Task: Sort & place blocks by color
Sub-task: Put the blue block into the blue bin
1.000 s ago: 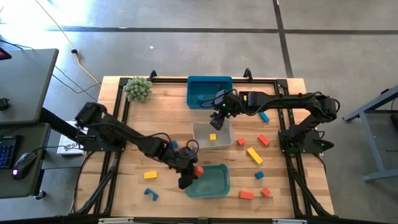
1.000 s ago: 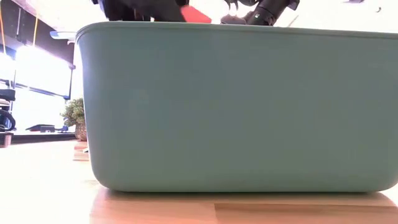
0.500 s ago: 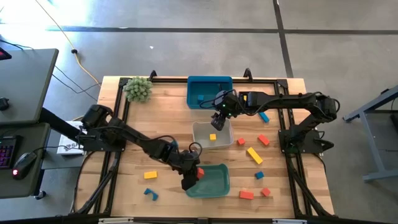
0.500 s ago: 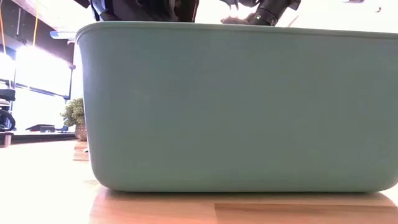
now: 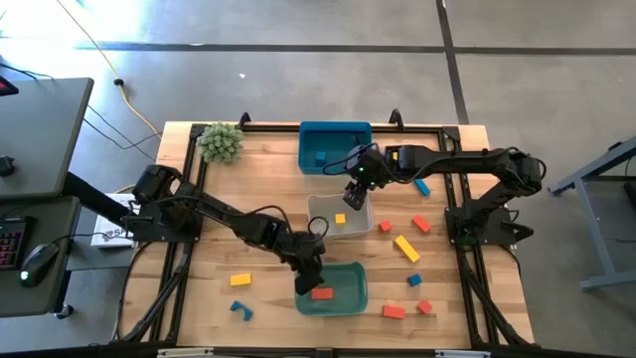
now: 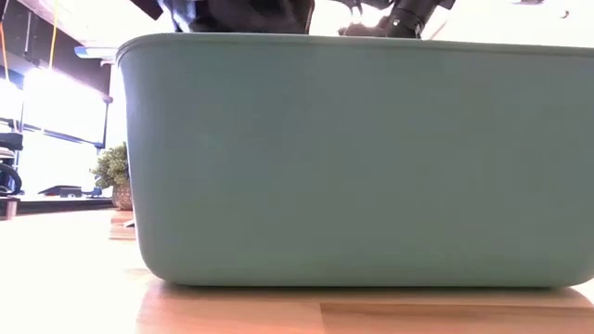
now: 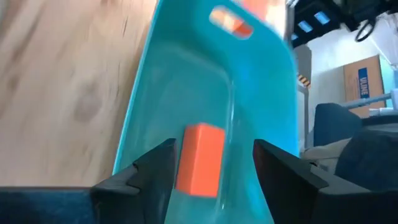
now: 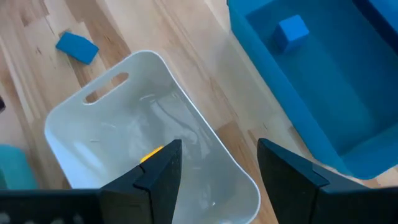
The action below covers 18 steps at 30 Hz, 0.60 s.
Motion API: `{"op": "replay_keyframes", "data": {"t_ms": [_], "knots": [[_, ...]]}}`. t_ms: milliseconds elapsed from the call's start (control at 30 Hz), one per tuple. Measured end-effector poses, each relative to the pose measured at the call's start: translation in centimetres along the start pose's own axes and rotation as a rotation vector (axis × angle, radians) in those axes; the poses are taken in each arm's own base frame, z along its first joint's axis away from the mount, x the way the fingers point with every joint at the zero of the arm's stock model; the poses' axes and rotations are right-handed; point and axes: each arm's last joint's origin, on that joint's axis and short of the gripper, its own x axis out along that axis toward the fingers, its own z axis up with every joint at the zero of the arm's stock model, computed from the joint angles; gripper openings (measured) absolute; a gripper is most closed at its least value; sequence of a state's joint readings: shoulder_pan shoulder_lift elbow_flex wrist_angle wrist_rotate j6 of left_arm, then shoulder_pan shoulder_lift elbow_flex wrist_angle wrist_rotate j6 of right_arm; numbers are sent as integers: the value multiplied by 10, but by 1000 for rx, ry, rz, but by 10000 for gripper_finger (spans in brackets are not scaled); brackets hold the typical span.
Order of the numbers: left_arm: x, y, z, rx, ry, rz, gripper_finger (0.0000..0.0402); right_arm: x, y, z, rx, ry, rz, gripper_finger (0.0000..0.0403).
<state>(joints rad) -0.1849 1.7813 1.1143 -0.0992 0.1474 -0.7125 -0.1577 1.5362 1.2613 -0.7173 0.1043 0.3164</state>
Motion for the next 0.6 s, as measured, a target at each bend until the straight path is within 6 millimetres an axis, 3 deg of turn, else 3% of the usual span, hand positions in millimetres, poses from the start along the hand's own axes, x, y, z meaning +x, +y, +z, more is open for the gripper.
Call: {"op": "replay_keyframes", "data": {"t_ms": [200, 600], "knots": [[-10, -1, 21, 131, -1, 29, 198, -24, -11, -1, 74, -27, -10, 197], [-44, 44, 69, 280, -17, 168, 197, -68, -44, -14, 220, -40, -153, 197]]}}
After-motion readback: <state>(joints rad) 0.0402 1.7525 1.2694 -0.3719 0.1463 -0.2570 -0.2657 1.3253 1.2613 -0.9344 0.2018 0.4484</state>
